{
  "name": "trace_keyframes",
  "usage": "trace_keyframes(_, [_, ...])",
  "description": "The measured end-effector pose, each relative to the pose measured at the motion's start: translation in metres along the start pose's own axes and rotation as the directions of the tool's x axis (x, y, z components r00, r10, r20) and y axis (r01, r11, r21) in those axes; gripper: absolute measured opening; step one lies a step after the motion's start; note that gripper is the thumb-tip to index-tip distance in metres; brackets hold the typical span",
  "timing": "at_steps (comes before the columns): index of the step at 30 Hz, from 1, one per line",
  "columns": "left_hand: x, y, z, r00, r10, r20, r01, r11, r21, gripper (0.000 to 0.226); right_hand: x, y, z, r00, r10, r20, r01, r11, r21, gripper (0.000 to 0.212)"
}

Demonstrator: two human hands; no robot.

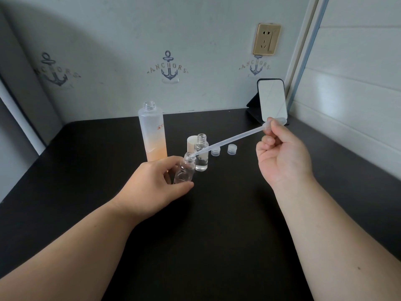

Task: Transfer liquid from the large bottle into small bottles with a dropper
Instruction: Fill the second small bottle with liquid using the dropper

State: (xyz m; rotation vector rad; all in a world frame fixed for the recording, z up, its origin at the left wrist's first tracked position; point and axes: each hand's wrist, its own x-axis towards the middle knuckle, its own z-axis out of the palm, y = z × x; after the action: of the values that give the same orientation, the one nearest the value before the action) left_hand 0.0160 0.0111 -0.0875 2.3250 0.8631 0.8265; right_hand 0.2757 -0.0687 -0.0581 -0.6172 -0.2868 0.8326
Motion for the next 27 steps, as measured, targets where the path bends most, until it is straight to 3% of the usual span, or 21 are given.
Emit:
trace_keyframes(7, [0.0003, 0.001, -0.001, 0.999, -0.044, 0.028, 0.043, 0.999, 0.026, 0.023, -0.0006, 0.0022, 0.0021, 0.999, 0.031, -0.037, -0.032, 0.999, -0.036, 0.008])
trace_keyframes(19, [0.0013, 0.0018, -0.0022, 0.998, -0.048, 0.048, 0.048, 0.999, 0.007, 0.04, -0.0034, 0.0016, 0.002, 0.996, 0.068, -0.065, -0.069, 0.998, -0.013, 0.012])
trace_keyframes(24, [-0.0046, 0.0037, -0.0066, 0.979, -0.056, -0.194, 0.007, 0.969, -0.246, 0.027, -0.0021, 0.0017, -0.0002, 0.996, 0.075, -0.049, -0.076, 0.997, -0.018, 0.012])
trace_keyframes(27, [-0.0044, 0.0042, -0.0086, 0.898, -0.136, -0.418, 0.017, 0.961, -0.277, 0.017, -0.0011, 0.0007, -0.0009, 0.996, 0.077, -0.038, -0.078, 0.997, -0.006, 0.013])
